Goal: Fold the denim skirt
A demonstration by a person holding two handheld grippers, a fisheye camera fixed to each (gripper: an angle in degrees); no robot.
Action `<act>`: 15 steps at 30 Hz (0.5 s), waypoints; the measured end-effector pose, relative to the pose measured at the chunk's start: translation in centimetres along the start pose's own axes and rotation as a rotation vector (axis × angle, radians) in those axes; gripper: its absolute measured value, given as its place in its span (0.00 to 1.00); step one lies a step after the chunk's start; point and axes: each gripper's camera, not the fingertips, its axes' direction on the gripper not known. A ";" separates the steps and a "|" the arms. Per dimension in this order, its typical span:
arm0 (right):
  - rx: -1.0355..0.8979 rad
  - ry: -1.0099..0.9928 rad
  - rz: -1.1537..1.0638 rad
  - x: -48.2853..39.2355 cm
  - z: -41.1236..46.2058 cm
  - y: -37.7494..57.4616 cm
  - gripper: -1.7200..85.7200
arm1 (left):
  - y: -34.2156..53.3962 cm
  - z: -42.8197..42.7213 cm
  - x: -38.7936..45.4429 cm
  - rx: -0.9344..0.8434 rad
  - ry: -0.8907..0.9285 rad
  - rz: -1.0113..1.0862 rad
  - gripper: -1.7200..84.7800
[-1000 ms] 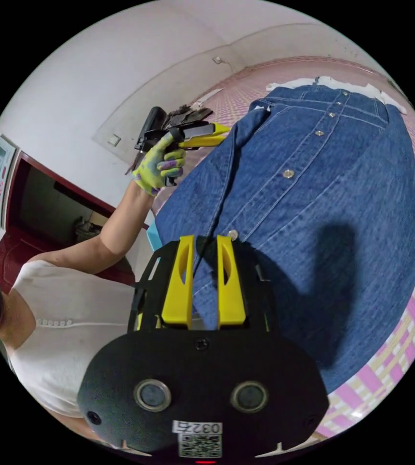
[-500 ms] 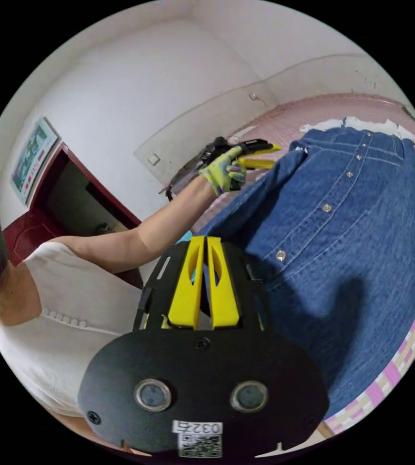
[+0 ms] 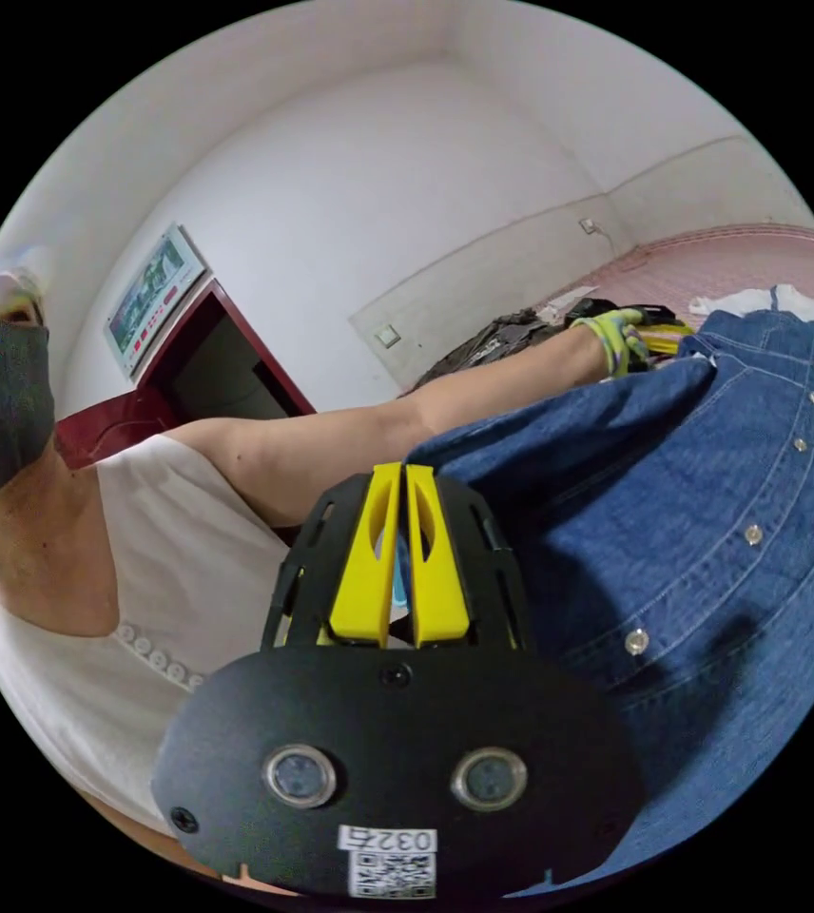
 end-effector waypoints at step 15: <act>0.047 -0.084 0.067 5.8 -2.1 -1.3 0.14 | -2.7 2.4 10.2 -0.152 -0.035 0.261 0.01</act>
